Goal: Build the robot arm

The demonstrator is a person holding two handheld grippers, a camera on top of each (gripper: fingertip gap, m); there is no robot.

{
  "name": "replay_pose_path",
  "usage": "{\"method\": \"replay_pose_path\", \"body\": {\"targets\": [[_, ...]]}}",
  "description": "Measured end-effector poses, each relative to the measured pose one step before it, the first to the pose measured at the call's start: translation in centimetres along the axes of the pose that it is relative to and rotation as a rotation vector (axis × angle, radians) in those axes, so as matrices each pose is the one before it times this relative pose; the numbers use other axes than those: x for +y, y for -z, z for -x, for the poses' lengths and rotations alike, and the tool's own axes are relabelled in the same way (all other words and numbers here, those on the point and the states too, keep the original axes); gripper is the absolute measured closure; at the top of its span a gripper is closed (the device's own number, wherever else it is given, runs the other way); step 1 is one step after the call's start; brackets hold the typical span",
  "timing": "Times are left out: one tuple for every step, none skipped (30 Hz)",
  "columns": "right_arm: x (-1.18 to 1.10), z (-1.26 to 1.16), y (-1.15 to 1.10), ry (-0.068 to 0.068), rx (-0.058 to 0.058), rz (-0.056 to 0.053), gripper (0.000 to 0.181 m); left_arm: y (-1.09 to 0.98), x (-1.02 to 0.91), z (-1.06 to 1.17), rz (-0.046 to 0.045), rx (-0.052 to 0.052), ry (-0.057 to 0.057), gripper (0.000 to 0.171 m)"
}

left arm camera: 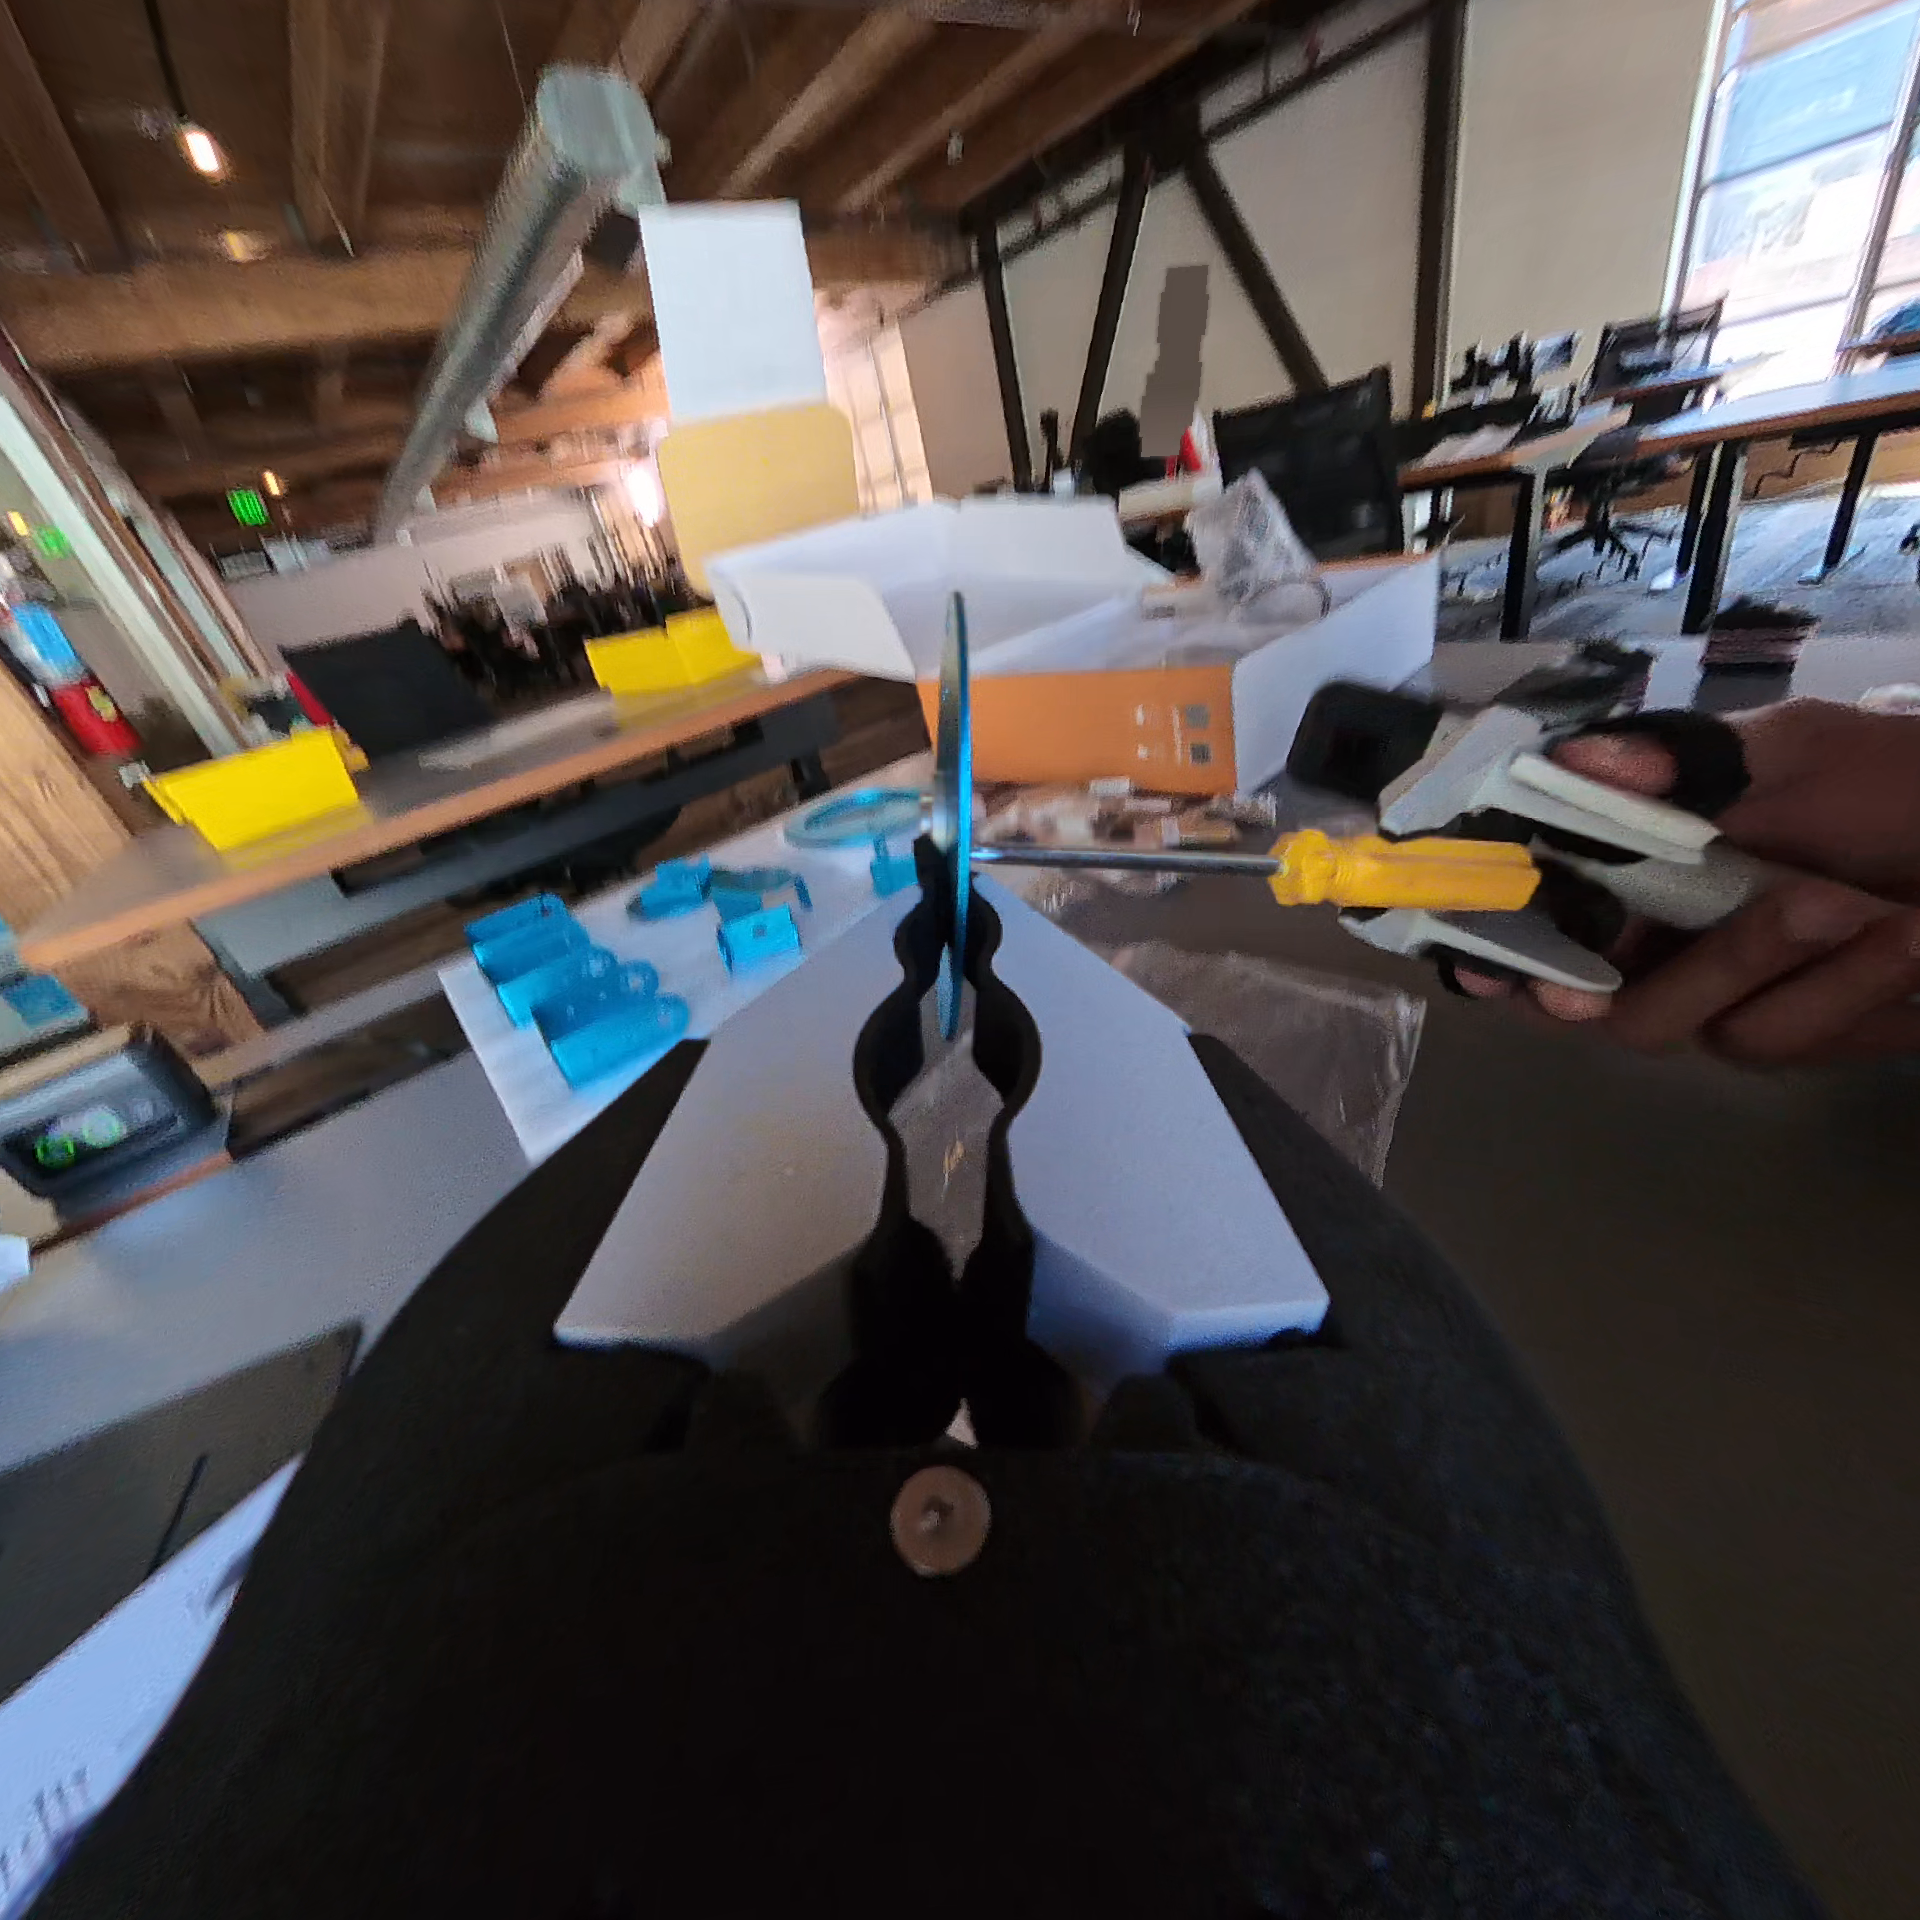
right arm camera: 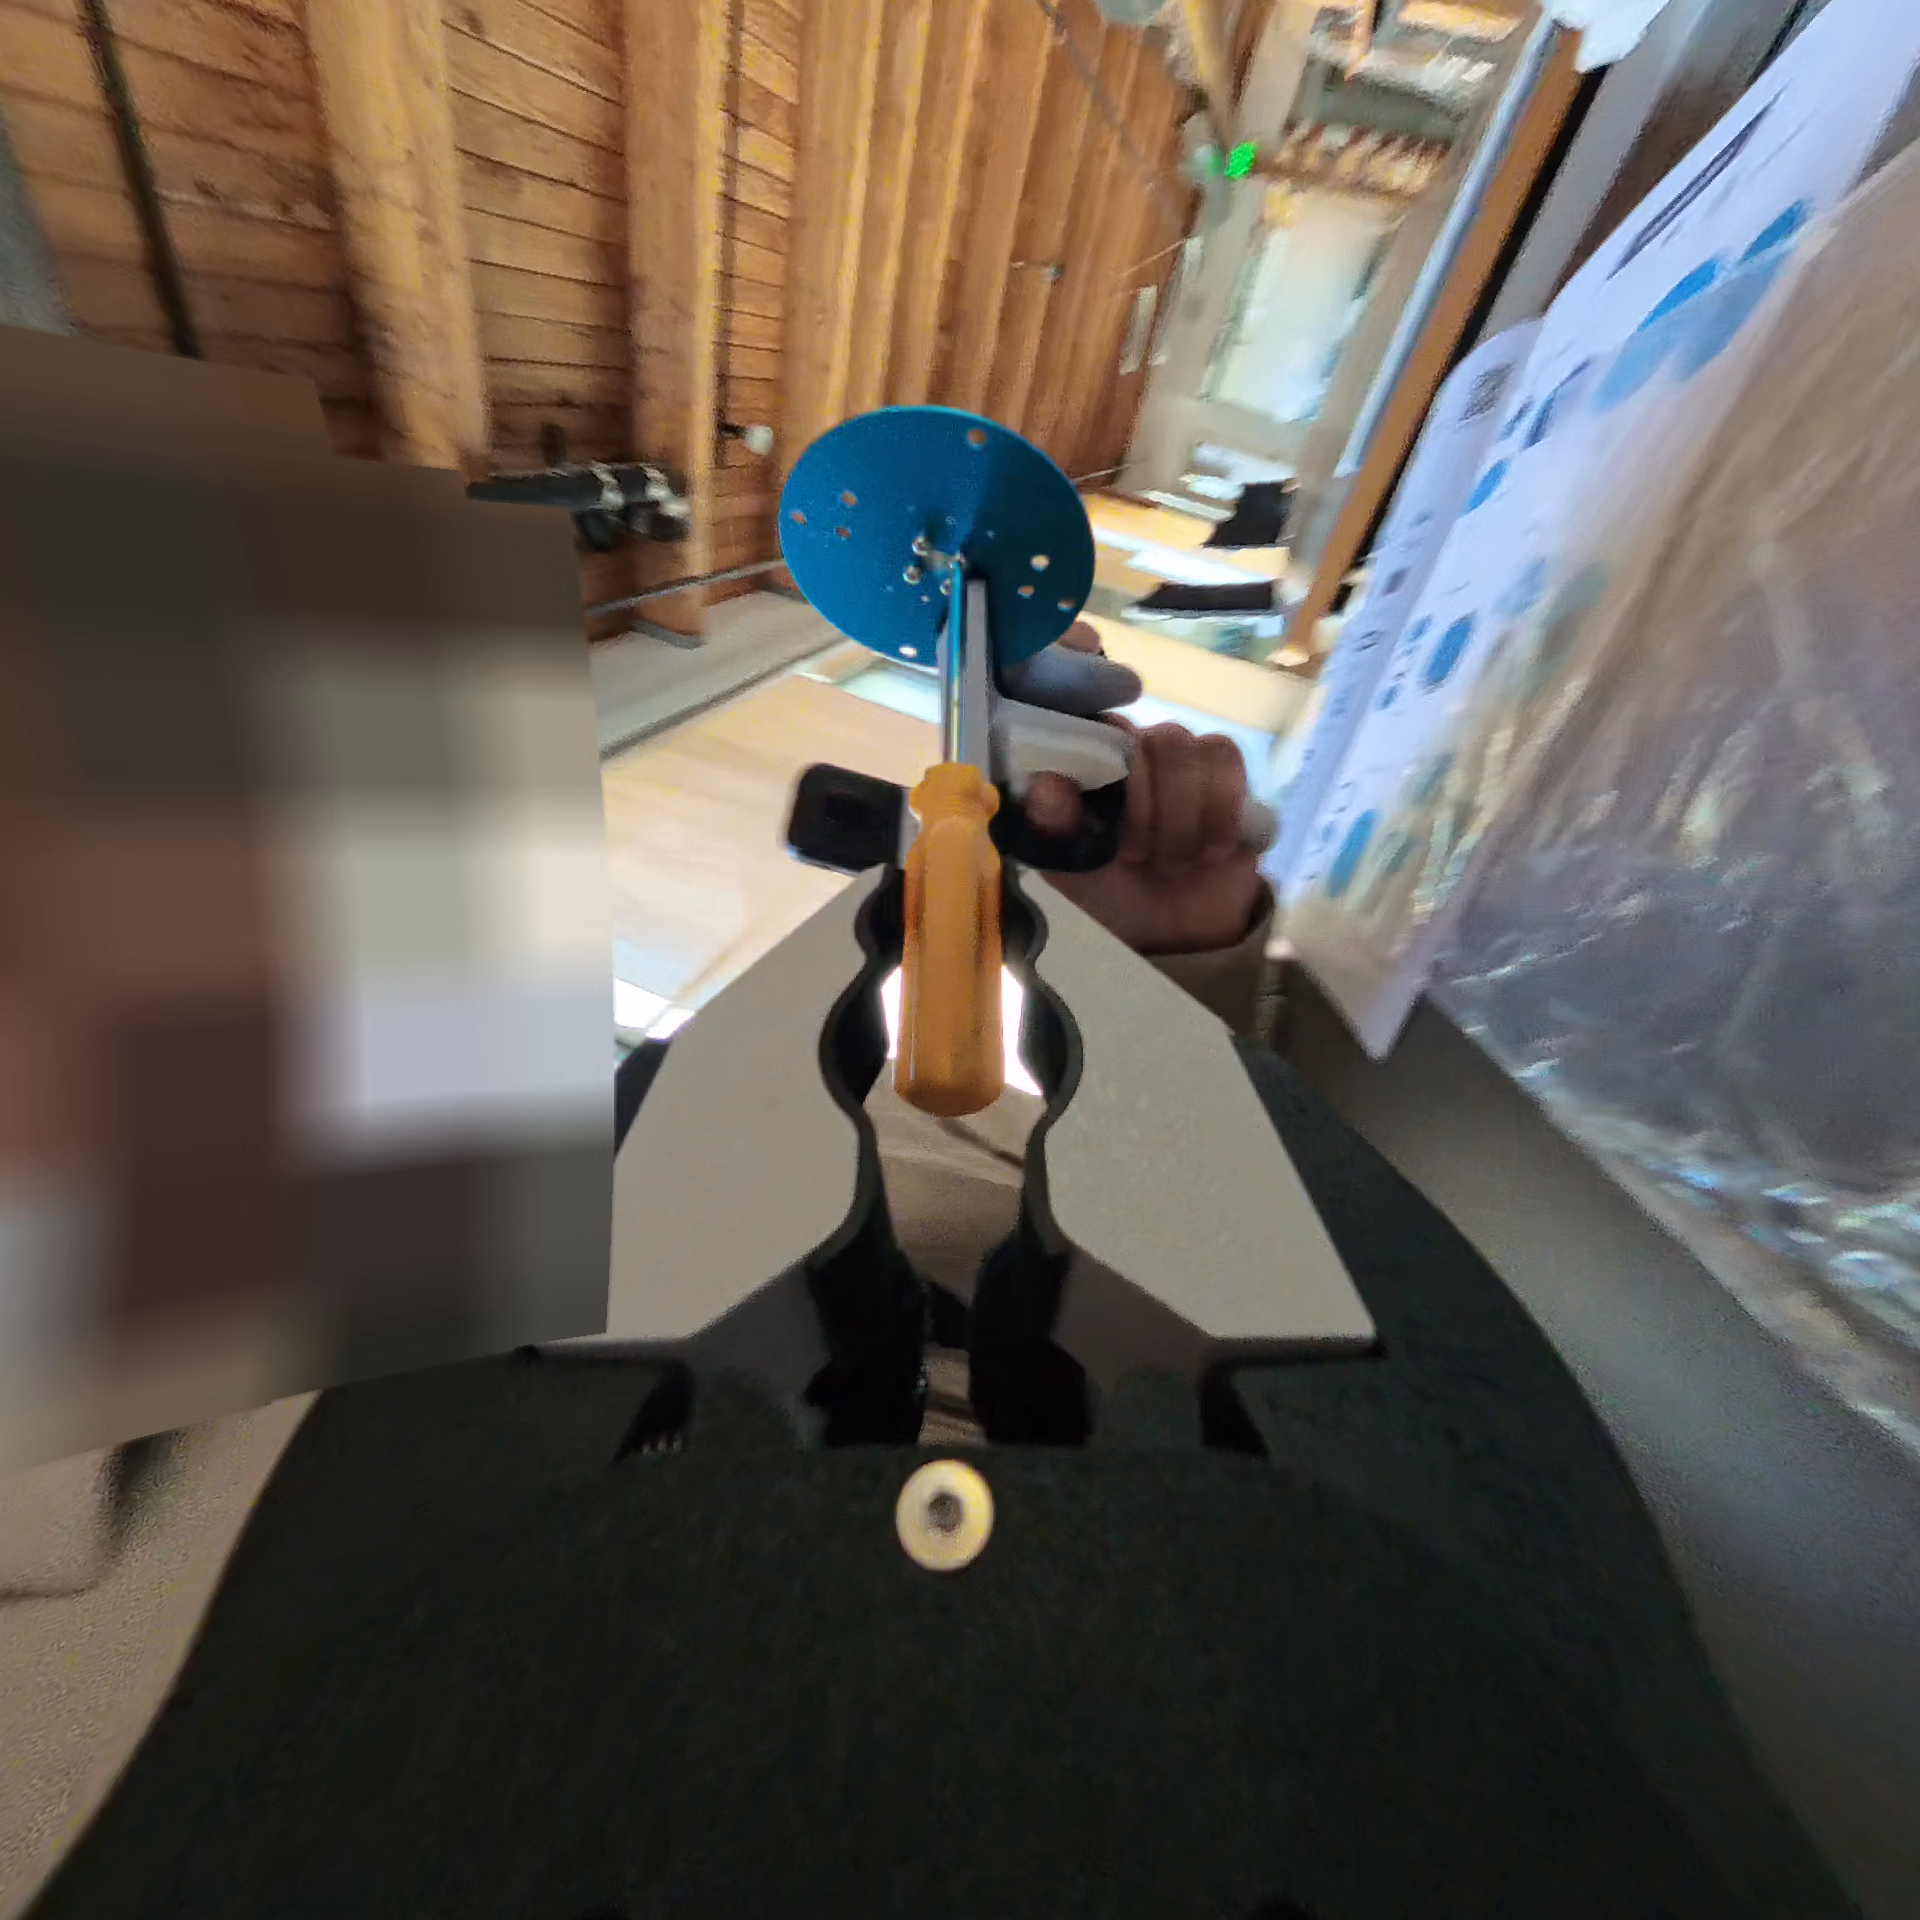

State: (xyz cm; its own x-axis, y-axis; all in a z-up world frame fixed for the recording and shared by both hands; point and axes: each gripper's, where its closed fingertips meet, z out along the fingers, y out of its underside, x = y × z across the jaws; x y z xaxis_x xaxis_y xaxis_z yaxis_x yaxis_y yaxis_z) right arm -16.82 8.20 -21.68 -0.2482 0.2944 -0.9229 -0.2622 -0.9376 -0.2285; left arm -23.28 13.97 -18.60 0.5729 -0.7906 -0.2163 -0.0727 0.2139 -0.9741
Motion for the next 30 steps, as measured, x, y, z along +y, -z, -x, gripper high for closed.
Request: {"method": "replay_pose_path", "body": {"targets": [[-0.1,-0.859,0.069,0.0788,0.0786,0.0133,0.164,-0.178,0.955,0.136,0.05007,0.0008,0.0125,0.17],[-0.015,-1.469,0.11,0.1008,0.1151,0.0196,0.165,-0.21,0.89,0.051,0.04671,-0.0018,-0.0028,0.169],[0.074,-1.313,0.044,0.0873,0.1032,0.0181,0.164,-0.24,0.731,0.02,0.03785,-0.0095,-0.0118,0.17],[0.172,-0.761,-0.084,0.0584,0.0668,0.0229,0.164,-0.234,0.58,-0.061,0.03182,-0.0037,-0.0003,0.17],[0.278,-0.524,-0.155,0.0539,0.0523,0.0276,0.164,-0.208,0.416,-0.114,0.02485,0.0042,0.0051,0.17],[0.32,-0.493,-0.185,0.0628,0.0525,0.0237,0.164,-0.166,0.278,-0.138,0.01729,0.0044,-0.0019,0.17],[0.355,-0.506,-0.231,0.0581,0.0548,0.02,0.164,-0.173,0.299,-0.117,0.02064,0.0005,-0.007,0.17],[0.396,-0.401,-0.254,0.047,0.0482,0.0199,0.165,-0.197,0.357,-0.129,0.0238,-0.0018,-0.008,0.17],[0.447,-0.373,-0.272,0.0487,0.048,0.023,0.165,-0.194,0.355,-0.204,0.02223,0.0021,-0.0076,0.17],[0.472,-0.288,-0.287,0.0499,0.0465,0.0248,0.166,-0.194,0.339,-0.202,0.01937,0.0018,-0.0088,0.17],[0.34,-0.21,-0.239,0.0474,0.0442,0.0195,0.166,-0.17,0.328,-0.089,0.01693,-0.0039,-0.0021,0.17],[0.076,-0.036,-0.132,0.054,0.0377,0.0046,0.166,-0.14,0.303,-0.054,0.01627,0.0002,0.0086,0.17],[0.054,-0.042,-0.092,0.0588,0.04,0.0044,0.167,-0.082,0.211,-0.073,0.00984,0.0076,0.0121,0.17],[0.055,-0.047,-0.086,0.0577,0.0396,0.0065,0.166,-0.041,0.142,0.017,0.00611,0.0031,0.007,0.169],[-0.007,-0.062,-0.046,0.0539,0.0405,0.0029,0.166,-0.048,0.197,0.02,0.01085,0.0013,-0.0012,0.169],[0.107,-0.077,-0.071,0.0493,0.0411,0.0092,0.166,-0.051,0.181,0.026,0.01198,-0.0019,-0.0058,0.169],[0.277,-0.118,-0.134,0.0494,0.0449,0.0201,0.165,-0.046,0.041,-0.038,0.00332,0.0002,-0.0044,0.169],[0.412,-0.161,-0.153,0.049,0.0484,0.0287,0.164,-0.049,0.005,-0.161,0.00179,0.0078,0.0005,0.169],[0.462,-0.209,-0.146,0.0473,0.0539,0.0299,0.163,-0.079,0.066,-0.085,0.00631,0.0036,0.0024,0.169],[0.326,-0.153,-0.105,0.0444,0.0516,0.0216,0.162,-0.101,0.124,0.001,0.00908,-0.0018,0.0018,0.169],[0.118,-0.147,-0.015,0.0457,0.0521,0.0078,0.162,-0.093,0.13,-0.041,0.0087,0.0012,0.0011,0.17],[0.104,-0.165,-0.015,0.0506,0.0506,0.0094,0.162,-0.068,0.081,0.005,0.00557,0.0006,0.0027,0.17],[0.075,-0.144,-0.063,0.0511,0.0479,0.01,0.161,-0.04,0.056,0.03,0.0031,-0.0011,0.0055,0.17],[0.017,-0.157,-0.057,0.05,0.0402,0.0074,0.161,-0.022,0.038,0.046,0.00083,-0.0023,0.0006,0.17],[0.04,-0.193,-0.056,0.0354,0.0308,0.0098,0.161,0.023,0.006,0.026,-0.00086,-0.0007,-0.0044,0.17],[0.067,-0.023,0.047,0.0029,-0.0021,0.0184,0.161,0.066,-0.099,-0.077,-0.00678,0.006,-0.0013,0.17],[0.099,0.024,0.087,-0.0519,-0.0356,0.0227,0.162,0.133,-0.245,-0.094,-0.01755,0.006,-0.0053,0.169],[-0.244,0.186,0.161,-0.0886,-0.0679,-0.0154,0.162,0.141,-0.125,0.128,-0.01061,-0.0111,-0.0162,0.17],[-0.524,0.221,0.363,-0.1054,-0.0889,-0.0419,0.163,0.126,0.097,0.184,0.00407,-0.0138,-0.0261,0.17],[-0.413,0.281,0.377,-0.1184,-0.0972,-0.0258,0.164,0.125,0.087,0.127,0.00322,-0.0059,-0.0171,0.17]]}}
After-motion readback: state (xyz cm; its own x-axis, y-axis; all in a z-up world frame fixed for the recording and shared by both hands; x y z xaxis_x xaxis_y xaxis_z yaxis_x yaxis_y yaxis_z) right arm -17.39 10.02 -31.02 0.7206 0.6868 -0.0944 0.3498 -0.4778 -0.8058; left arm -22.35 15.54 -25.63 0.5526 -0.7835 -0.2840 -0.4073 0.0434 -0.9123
